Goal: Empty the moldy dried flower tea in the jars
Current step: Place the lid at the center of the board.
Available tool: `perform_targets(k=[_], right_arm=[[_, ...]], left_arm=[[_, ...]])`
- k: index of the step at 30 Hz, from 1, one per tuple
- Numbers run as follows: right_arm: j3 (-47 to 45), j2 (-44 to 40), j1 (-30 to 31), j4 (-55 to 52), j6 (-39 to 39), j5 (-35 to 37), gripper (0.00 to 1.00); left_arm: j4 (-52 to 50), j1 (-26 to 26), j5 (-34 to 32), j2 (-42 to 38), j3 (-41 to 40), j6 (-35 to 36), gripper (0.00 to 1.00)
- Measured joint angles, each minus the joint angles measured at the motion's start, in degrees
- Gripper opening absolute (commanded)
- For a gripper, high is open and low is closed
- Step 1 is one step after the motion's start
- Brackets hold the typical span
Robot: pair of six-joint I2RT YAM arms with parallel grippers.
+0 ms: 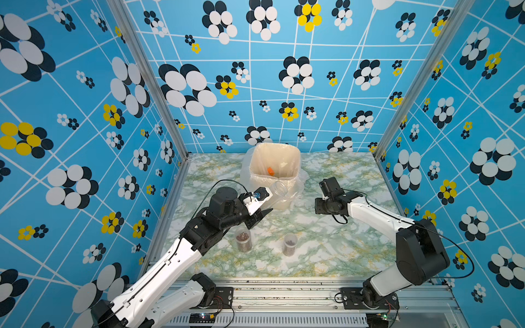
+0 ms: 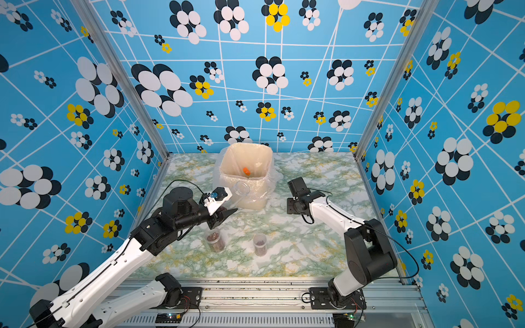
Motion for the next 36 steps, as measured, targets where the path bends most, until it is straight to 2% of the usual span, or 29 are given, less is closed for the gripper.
perform_targets(k=[15,20,29,36], right_arm=[[7.76,14.43,-2.01,-1.97,1.27,-2.16,0.43],[9.16,15.43,-2.08,-2.82,1.68,-2.25,0.5],[10.27,16.41,-2.14,-4.81,3.17,-2.54,0.72],[11.32,16.41,-2.19,-7.02,3.65,-3.65,0.79]], left_arm=[[-1.25,3.34,-5.29,1.36,1.42,2.34,0.12],[-1.22,4.74,-5.35,1.6,1.42,3.08,0.12],[-1.22,8.2,-4.66,2.45,1.44,3.74,0.12],[-1.31,9.64,-4.48,2.89,2.82,4.96,0.12]])
